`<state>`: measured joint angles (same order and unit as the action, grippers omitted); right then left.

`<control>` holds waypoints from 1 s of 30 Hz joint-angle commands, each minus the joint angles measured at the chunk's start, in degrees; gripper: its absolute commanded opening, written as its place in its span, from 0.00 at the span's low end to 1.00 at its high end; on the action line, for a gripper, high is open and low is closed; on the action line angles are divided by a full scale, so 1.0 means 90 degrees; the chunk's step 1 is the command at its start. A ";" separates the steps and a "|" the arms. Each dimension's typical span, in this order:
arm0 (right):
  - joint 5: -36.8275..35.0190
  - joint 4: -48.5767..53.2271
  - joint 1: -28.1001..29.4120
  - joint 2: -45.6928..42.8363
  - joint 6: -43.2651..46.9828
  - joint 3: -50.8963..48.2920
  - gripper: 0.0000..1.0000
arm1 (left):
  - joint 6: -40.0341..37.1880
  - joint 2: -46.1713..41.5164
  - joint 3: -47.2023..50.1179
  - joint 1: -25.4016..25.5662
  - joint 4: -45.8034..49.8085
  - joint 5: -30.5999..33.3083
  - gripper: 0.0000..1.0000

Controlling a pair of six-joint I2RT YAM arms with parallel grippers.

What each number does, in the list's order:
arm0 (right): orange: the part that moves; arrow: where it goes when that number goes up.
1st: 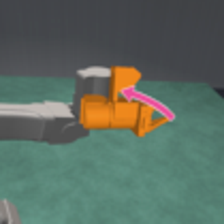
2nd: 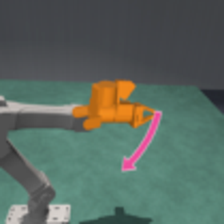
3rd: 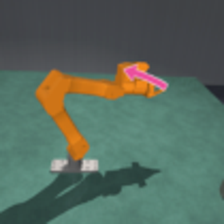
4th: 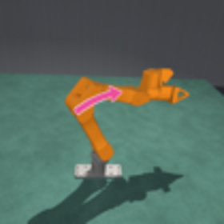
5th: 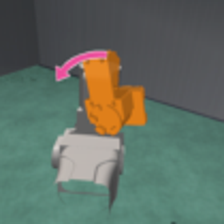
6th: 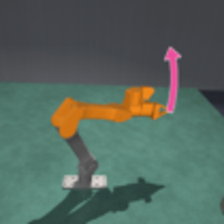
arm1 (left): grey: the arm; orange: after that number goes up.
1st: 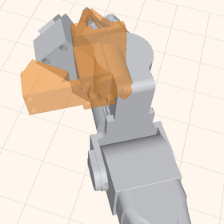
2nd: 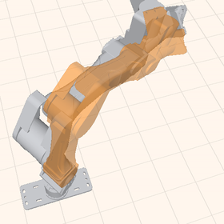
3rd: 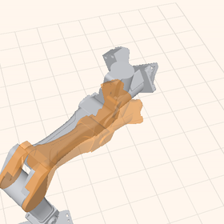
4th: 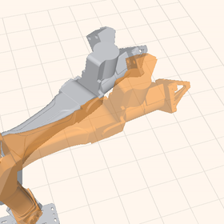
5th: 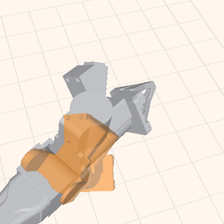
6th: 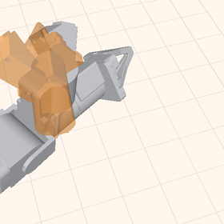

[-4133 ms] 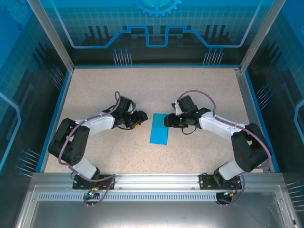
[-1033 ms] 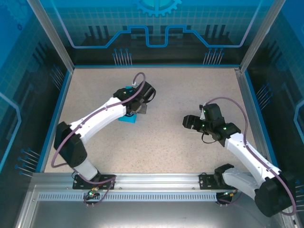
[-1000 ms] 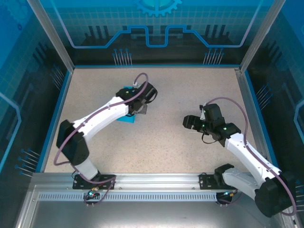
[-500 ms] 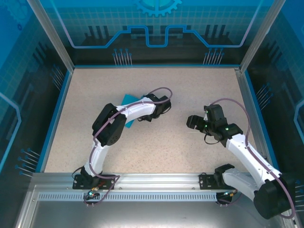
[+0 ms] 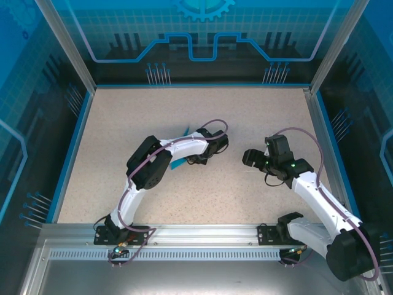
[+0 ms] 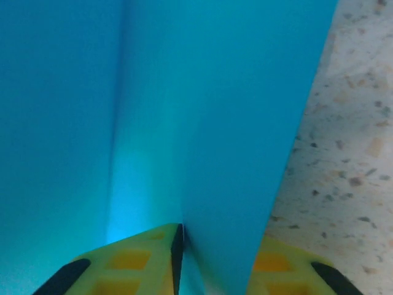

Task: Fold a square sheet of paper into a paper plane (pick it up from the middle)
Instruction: Turn over the paper at the center of the table, then move the paper to the center of the table.

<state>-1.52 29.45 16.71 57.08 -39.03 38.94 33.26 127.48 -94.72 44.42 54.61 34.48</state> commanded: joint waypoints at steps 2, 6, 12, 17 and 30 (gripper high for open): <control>0.0021 0.0155 -0.0149 0.0014 -0.0068 0.0055 0.84 | 0.0019 -0.0362 0.0081 0.0061 -0.0171 -0.0847 0.36; 0.0051 0.0213 -0.0162 0.0025 -0.0037 0.0170 0.84 | -0.0110 -0.1525 0.0398 0.0108 -0.0683 -0.2331 0.51; 0.0377 0.0115 -0.0168 0.0281 0.0152 0.0406 0.84 | 0.0030 -0.3111 0.1208 -0.0098 -0.1628 -0.3773 0.68; 0.0681 -0.0207 0.0343 0.0948 0.0243 0.0893 0.82 | 0.0656 -0.3923 0.2521 -0.1113 -0.2566 -0.4549 0.69; 0.0383 -0.0472 0.2827 0.5487 -0.0110 0.4533 0.67 | 0.1553 -0.4949 0.5188 -0.3145 -0.3613 -0.4895 0.61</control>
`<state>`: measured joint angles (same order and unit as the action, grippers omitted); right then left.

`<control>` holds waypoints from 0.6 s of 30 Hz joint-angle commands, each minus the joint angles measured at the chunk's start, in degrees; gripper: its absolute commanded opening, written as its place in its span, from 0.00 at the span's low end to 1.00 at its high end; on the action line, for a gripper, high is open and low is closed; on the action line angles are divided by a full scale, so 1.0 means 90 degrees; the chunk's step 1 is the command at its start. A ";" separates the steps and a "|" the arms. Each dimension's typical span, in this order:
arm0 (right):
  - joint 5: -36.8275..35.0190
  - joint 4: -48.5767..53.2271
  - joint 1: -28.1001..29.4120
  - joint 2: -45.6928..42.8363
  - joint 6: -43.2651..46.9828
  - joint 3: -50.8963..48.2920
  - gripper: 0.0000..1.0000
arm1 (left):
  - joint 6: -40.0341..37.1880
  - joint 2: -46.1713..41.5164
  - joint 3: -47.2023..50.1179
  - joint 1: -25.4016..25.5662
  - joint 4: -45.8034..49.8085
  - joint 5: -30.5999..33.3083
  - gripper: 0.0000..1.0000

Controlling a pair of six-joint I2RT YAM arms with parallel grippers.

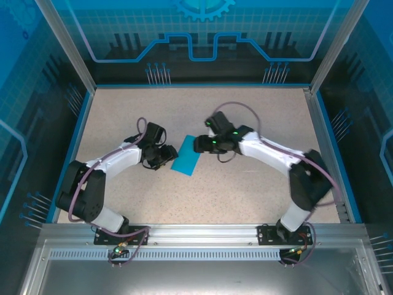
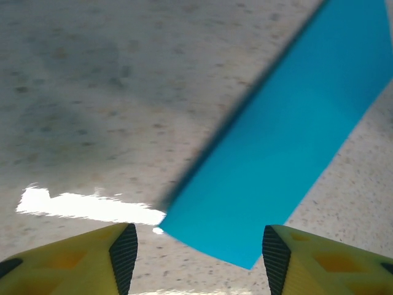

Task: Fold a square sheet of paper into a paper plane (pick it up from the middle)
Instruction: Move the paper to the center of the table.

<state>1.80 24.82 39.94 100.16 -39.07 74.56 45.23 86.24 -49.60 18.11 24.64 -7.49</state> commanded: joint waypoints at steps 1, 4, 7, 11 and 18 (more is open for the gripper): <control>0.0058 0.0050 0.0317 0.1040 -0.0121 0.0848 0.66 | 0.0198 -0.0446 0.0272 -0.0302 -0.0250 -0.0214 0.63; 0.0145 0.0106 0.0424 0.1823 -0.0159 0.1571 0.66 | 0.0143 -0.0700 0.0500 -0.0536 -0.0139 -0.0155 0.67; 0.0298 0.0047 0.0447 0.2284 -0.0116 0.1941 0.66 | 0.0123 -0.0911 0.0675 -0.0699 -0.0099 -0.0122 0.73; 0.0511 0.0161 0.0480 0.2750 0.0089 0.2312 0.66 | 0.0106 -0.0995 0.0808 -0.0781 -0.0139 -0.0095 0.83; 0.0617 0.0650 0.0506 0.3112 0.1028 0.2413 0.66 | -0.0052 -0.0933 0.0912 -0.0811 -0.0465 -0.0259 0.99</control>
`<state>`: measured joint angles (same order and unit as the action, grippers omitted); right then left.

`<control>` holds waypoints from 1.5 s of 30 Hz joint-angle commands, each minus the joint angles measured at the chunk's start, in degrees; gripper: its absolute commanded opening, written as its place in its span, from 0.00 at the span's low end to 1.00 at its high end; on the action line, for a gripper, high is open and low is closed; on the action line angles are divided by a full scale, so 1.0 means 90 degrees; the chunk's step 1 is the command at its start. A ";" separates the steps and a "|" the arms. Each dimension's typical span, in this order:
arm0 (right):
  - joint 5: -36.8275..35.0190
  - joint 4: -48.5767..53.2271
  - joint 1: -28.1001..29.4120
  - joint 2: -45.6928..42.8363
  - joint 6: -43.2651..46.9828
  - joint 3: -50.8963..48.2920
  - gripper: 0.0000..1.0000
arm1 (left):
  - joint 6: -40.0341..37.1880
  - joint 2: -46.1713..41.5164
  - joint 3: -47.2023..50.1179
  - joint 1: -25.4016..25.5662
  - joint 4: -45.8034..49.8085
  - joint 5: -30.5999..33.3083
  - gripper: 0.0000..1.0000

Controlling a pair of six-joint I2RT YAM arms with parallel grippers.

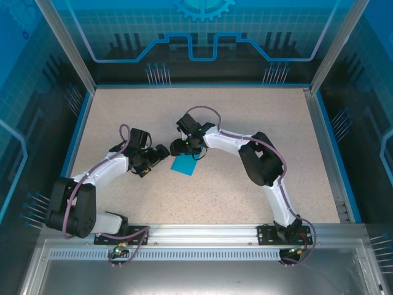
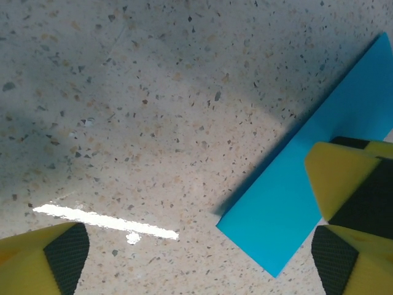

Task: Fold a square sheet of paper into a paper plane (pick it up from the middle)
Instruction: Move the paper to the center of the table, then third fold the triangle at the center of the table.

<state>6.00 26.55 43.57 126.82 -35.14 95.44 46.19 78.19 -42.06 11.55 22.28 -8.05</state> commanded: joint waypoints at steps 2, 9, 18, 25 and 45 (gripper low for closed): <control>0.0105 0.0586 0.0095 0.0043 0.1043 -0.0136 0.66 | -0.0279 -0.0026 0.0078 -0.0082 -0.0275 -0.0328 0.98; 0.0546 0.0552 -0.0164 -0.0844 0.2439 -0.1445 0.66 | -0.0401 -0.0094 0.0181 -0.0077 -0.0675 -0.0941 0.99; 0.1078 -0.0905 -0.0561 -0.2610 0.0917 -0.2928 0.66 | -0.0233 -0.0167 0.0311 0.0486 -0.1276 -0.1576 0.93; 0.0851 -0.2024 -0.0684 -0.3250 -0.1150 -0.4232 0.44 | 0.0432 -0.0207 0.0710 0.1185 -0.2279 -0.1891 0.58; 0.1623 -0.2827 -0.0345 -0.2062 -0.1755 -0.3949 0.13 | 0.0896 0.1507 0.0756 0.1675 -0.2954 -0.2259 0.22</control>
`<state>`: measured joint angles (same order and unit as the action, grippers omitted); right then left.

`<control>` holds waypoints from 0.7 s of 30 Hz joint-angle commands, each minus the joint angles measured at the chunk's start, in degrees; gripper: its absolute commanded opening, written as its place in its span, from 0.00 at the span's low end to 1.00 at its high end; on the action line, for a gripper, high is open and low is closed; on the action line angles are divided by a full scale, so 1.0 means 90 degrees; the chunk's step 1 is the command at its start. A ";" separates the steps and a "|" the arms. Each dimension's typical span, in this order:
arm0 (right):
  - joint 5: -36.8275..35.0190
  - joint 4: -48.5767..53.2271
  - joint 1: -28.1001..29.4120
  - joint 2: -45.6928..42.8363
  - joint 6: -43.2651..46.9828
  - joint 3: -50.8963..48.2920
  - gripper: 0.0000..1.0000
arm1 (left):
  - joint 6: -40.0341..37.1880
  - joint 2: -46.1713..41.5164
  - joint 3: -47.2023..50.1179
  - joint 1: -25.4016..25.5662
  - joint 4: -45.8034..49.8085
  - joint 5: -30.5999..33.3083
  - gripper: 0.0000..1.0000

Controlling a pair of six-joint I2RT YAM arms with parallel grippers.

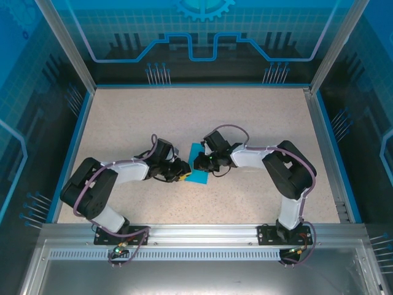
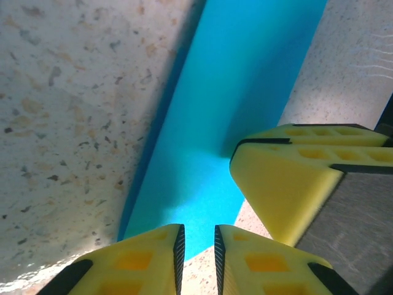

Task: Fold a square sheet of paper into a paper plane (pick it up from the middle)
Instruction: Third fold the triangle at the center of the table.

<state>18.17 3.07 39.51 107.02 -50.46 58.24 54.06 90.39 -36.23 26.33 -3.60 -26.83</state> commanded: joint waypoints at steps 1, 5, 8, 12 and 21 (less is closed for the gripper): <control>0.0304 -0.0226 0.0121 0.0157 -0.0041 0.0183 0.13 | 0.0006 0.0194 0.0119 0.0034 -0.0061 -0.0162 0.22; 0.0359 -0.0171 0.0134 0.0196 0.0018 0.0187 0.13 | -0.0055 0.0297 0.0129 0.0033 0.0051 -0.0098 0.20; 0.0421 -0.0156 0.0156 0.0227 0.0087 0.0177 0.12 | -0.0082 0.0356 0.0140 0.0039 0.0118 -0.0032 0.18; 0.0507 -0.0027 0.0217 0.0299 0.0241 0.0191 0.12 | -0.0106 0.0389 0.0139 0.0034 0.0265 0.0080 0.16; 0.0294 0.0275 -0.0053 0.0446 0.0584 0.0054 0.12 | -0.0145 0.0474 0.0143 0.0034 0.0790 0.0357 0.13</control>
<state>21.52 2.96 40.42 109.97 -47.31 58.63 53.84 93.08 -35.79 26.33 -2.22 -26.33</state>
